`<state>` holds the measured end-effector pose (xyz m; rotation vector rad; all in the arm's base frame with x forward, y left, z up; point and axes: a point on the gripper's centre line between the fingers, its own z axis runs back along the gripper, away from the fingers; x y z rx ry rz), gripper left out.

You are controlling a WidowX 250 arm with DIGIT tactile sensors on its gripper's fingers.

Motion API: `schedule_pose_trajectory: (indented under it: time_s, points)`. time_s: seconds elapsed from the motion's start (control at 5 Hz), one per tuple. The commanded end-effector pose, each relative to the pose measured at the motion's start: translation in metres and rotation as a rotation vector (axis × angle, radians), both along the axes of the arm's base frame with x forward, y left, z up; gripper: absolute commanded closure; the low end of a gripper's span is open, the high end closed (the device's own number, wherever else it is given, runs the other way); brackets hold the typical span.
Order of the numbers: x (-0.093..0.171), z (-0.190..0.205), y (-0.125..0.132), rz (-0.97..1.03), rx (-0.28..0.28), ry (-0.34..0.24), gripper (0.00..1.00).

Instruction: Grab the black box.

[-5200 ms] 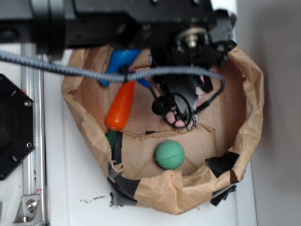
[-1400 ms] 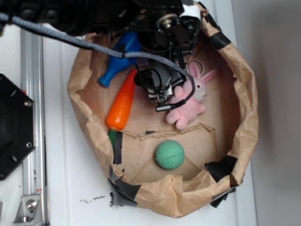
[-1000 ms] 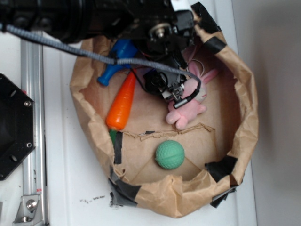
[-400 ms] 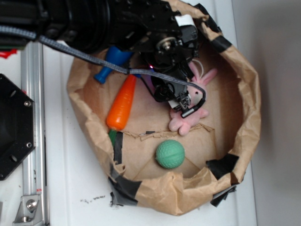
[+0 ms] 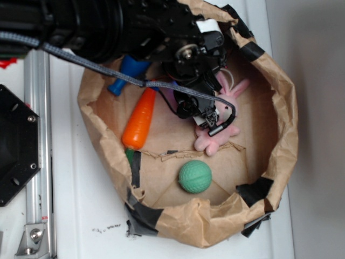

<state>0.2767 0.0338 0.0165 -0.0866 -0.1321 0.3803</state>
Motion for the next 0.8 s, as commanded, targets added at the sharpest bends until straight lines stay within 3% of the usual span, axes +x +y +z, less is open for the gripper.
schedule_pose_trajectory:
  time_s: [0.0, 0.2, 0.4, 0.6]
  points:
    - [0.000, -0.005, 0.000, -0.019, -0.046, 0.028, 1.00]
    - [-0.001, 0.012, 0.010, -0.010, -0.041, 0.009, 1.00]
    - [-0.005, 0.038, 0.020, 0.030, 0.020, -0.064, 1.00]
    - [-0.018, 0.070, 0.017, -0.024, 0.065, -0.054, 1.00]
